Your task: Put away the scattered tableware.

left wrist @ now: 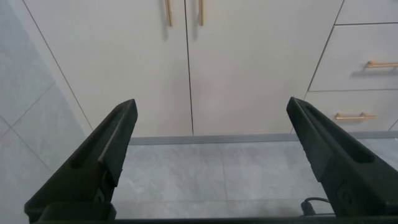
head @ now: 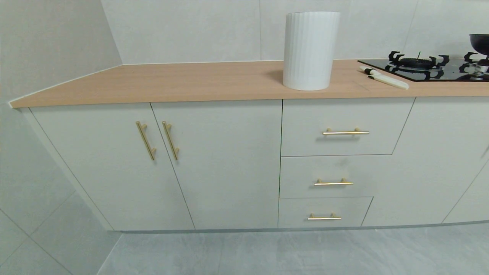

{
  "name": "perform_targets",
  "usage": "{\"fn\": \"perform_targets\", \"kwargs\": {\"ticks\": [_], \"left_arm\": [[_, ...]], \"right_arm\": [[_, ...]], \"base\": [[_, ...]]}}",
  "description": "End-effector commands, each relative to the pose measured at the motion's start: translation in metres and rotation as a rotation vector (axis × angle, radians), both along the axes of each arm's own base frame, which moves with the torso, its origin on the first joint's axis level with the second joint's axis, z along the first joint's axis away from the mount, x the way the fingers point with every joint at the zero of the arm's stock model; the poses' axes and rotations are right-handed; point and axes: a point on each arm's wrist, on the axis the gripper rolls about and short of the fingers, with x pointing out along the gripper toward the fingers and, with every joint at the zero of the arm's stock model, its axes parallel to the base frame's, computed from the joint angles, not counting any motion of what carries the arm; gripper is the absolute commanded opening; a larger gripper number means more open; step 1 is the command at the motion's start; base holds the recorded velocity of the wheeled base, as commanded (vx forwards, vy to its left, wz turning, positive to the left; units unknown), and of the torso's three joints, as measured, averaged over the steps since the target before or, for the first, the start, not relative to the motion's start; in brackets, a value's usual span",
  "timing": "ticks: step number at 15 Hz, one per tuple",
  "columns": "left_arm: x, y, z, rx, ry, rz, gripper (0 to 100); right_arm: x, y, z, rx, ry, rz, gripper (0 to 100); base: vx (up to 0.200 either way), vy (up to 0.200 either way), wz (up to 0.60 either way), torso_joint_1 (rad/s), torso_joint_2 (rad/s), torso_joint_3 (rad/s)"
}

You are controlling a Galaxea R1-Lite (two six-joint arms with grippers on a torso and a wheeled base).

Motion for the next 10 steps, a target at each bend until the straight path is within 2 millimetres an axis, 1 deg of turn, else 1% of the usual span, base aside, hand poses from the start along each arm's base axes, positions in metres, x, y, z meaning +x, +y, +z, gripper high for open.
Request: {"fn": "perform_targets", "kwargs": {"ticks": [1,3,10], "left_arm": [[0.0,0.0,-0.0001,0.0,0.0,0.001,100],[0.0,0.0,-0.0001,0.0,0.0,-0.001,100],[0.0,0.0,-0.0001,0.0,0.0,-0.001,100]], "right_arm": [[0.0009,0.0,-0.0021,0.0,0.01,0.0,100],[0.0012,-0.0002,-0.0065,0.0,0.061,-0.01,100],[0.0009,-0.0004,-0.0059,0.007,0.05,-0.018,100]], "base": [[0.0,0.0,0.0,0.0,0.0,0.0],[0.0,0.0,0.0,0.0,0.0,0.0],[0.0,0.0,0.0,0.0,0.0,0.0]]}}
